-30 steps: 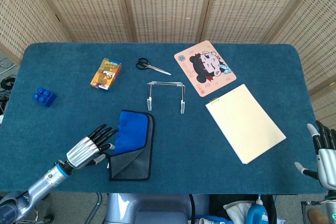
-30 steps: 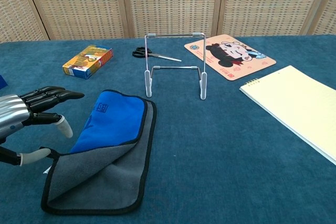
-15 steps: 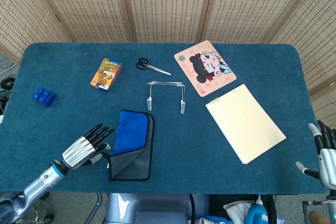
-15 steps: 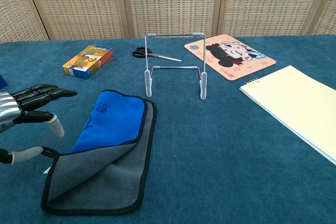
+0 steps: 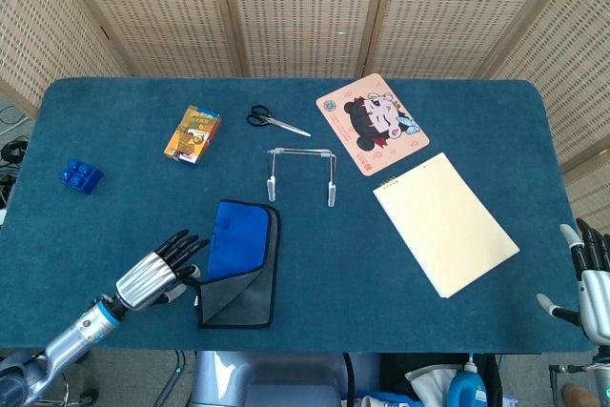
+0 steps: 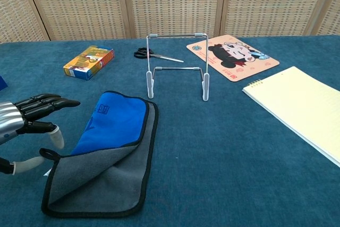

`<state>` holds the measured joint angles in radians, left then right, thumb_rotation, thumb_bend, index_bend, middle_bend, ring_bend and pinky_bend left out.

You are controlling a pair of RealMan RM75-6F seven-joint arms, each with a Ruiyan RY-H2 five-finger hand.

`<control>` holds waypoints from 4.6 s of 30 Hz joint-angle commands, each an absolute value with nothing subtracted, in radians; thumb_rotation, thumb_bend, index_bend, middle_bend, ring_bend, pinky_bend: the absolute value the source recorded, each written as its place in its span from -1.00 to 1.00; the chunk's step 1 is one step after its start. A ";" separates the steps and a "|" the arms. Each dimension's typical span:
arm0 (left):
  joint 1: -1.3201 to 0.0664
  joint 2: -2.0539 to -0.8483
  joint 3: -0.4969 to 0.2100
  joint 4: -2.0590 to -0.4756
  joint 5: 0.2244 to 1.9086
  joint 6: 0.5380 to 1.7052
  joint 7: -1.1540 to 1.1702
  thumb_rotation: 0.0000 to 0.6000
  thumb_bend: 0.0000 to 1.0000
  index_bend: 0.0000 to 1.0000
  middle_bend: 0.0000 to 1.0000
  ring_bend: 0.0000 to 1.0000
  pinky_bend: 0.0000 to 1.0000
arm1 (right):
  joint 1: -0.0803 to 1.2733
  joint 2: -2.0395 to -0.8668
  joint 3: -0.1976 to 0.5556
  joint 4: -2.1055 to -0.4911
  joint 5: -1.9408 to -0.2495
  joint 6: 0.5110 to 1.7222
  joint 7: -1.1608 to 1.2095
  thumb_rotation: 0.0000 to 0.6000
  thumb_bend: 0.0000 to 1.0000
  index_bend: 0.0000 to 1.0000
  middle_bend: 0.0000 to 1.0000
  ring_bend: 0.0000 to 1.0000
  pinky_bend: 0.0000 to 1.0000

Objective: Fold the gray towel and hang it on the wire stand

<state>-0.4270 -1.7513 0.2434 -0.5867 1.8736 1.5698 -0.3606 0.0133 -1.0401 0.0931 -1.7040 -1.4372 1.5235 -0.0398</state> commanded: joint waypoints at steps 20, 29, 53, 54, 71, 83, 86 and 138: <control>-0.435 -1.759 0.232 -0.602 1.872 1.576 -0.342 1.00 -0.17 0.19 -1.00 -1.00 -1.00 | 0.013 -1.039 0.091 -1.707 -1.440 1.524 -0.038 1.00 -1.00 -1.00 -1.00 -1.00 -1.00; -0.478 -1.727 0.205 -0.722 1.910 1.664 -0.286 1.00 -0.17 0.21 -1.00 -1.00 -1.00 | 0.013 -1.040 0.091 -1.707 -1.440 1.525 -0.042 1.00 -1.00 -1.00 -1.00 -1.00 -1.00; -0.600 -1.775 0.192 -1.010 1.984 1.465 -0.014 1.00 -0.17 0.21 -1.00 -1.00 -1.00 | 0.013 -1.037 0.093 -1.704 -1.434 1.521 -0.036 1.00 -1.00 -1.00 -1.00 -1.00 -1.00; -0.601 -1.778 0.190 -1.011 1.981 1.461 -0.014 1.00 -0.17 0.21 -1.00 -1.00 -1.00 | 0.013 -1.037 0.093 -1.704 -1.435 1.522 -0.036 1.00 -1.00 -1.00 -1.00 -1.00 -1.00; -0.610 -1.799 0.122 -1.046 1.924 1.473 -0.054 1.00 -0.17 0.25 -1.00 -1.00 -1.00 | 0.013 -1.037 0.094 -1.704 -1.432 1.520 -0.036 1.00 -1.00 -1.00 -1.00 -1.00 -1.00; -0.611 -1.873 0.153 -1.027 1.930 1.409 -0.032 1.00 -0.17 0.21 -1.00 -1.00 -1.00 | 0.013 -1.038 0.092 -1.705 -1.435 1.522 -0.042 1.00 -1.00 -1.00 -1.00 -1.00 -1.00; -0.608 -1.884 0.159 -1.026 1.918 1.385 -0.033 1.00 -0.18 0.14 -1.00 -1.00 -1.00 | 0.013 -1.039 0.090 -1.704 -1.436 1.520 -0.043 1.00 -1.00 -1.00 -1.00 -1.00 -1.00; -0.707 -1.772 -0.262 -1.112 1.116 0.953 0.213 1.00 -0.33 -0.41 -1.00 -1.00 -1.00 | 0.036 -1.055 0.101 -1.684 -1.382 1.467 -0.067 1.00 -1.00 -1.00 -1.00 -1.00 -1.00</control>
<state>-0.6999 -1.7571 -0.2569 -1.1236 1.1380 0.9652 0.1988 0.0360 -1.0551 0.1012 -1.6838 -1.3823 1.4672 -0.0674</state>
